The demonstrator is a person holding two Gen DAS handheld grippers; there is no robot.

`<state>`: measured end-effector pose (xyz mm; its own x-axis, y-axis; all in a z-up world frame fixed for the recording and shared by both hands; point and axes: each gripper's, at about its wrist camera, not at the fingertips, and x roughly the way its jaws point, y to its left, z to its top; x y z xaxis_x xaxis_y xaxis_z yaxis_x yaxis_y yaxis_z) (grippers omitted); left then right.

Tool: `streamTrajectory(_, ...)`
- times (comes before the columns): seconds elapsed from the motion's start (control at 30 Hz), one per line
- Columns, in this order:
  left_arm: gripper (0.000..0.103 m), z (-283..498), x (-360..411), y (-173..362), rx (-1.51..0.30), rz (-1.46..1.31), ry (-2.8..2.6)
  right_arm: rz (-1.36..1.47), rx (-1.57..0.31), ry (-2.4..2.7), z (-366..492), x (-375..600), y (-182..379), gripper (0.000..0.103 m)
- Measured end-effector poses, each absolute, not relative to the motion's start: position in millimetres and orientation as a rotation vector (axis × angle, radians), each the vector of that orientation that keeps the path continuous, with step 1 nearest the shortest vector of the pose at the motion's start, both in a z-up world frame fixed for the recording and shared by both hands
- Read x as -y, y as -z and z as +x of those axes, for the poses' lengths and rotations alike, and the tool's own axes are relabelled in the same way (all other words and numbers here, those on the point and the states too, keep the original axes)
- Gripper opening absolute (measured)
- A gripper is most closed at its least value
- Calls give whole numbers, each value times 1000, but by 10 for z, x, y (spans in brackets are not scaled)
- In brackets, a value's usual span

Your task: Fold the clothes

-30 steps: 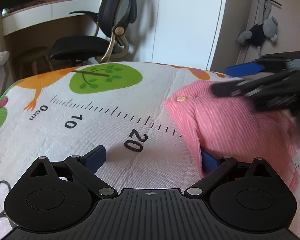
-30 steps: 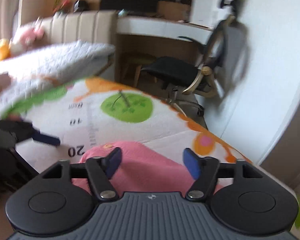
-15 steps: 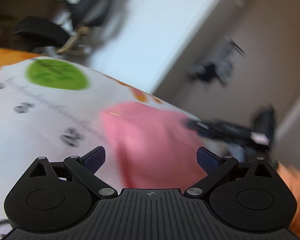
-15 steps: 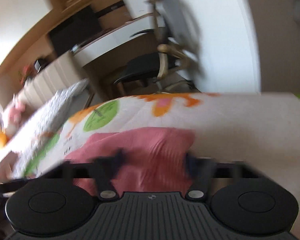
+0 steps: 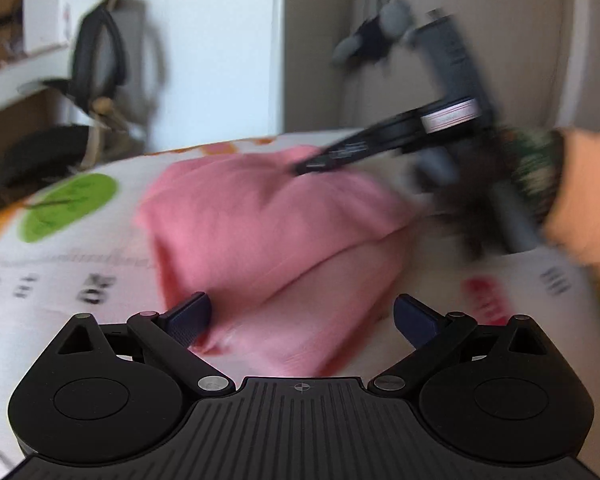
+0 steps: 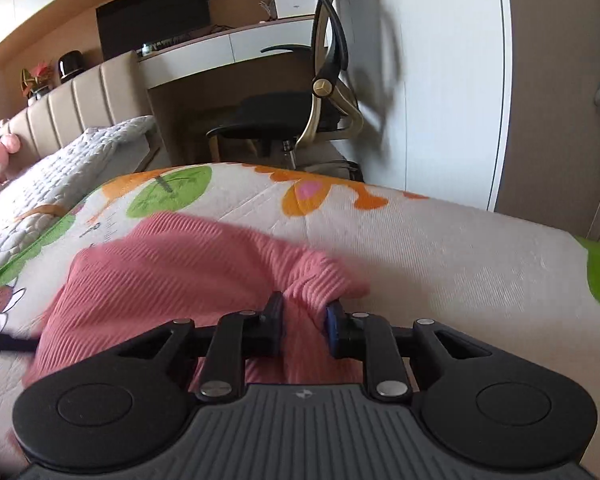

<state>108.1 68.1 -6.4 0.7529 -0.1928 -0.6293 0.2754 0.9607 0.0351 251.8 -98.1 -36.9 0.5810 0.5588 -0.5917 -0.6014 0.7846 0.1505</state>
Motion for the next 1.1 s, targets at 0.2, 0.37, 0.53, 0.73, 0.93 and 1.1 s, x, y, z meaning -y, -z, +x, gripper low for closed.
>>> streamTrajectory(0.2, 101, 1191, -1096, 72, -699, 71, 79, -171, -558, -778, 2197, 899, 77, 23)
streamTrajectory(0.37, 101, 966, -1226, -52, -688, 37, 176, -462, -348, -662, 1797, 833, -46, 33)
streamTrajectory(0.53, 101, 886, -1433, -130, -689, 8, 130, -682, -155, -877, 1066, 488, -48, 33)
streamTrajectory(0.73, 102, 957, -1621, -97, -763, -20, -63, -877, -57, -995, 675, -160, 267, 33)
streamTrajectory(0.93, 102, 912, -1669, -93, -770, -27, -61, -915, -105, -1004, 728, -393, 433, 14)
streamTrajectory(1.1, 102, 903, -1752, -56, -761, -54, -64, -668, -183, -996, 876, -291, -42, 2)
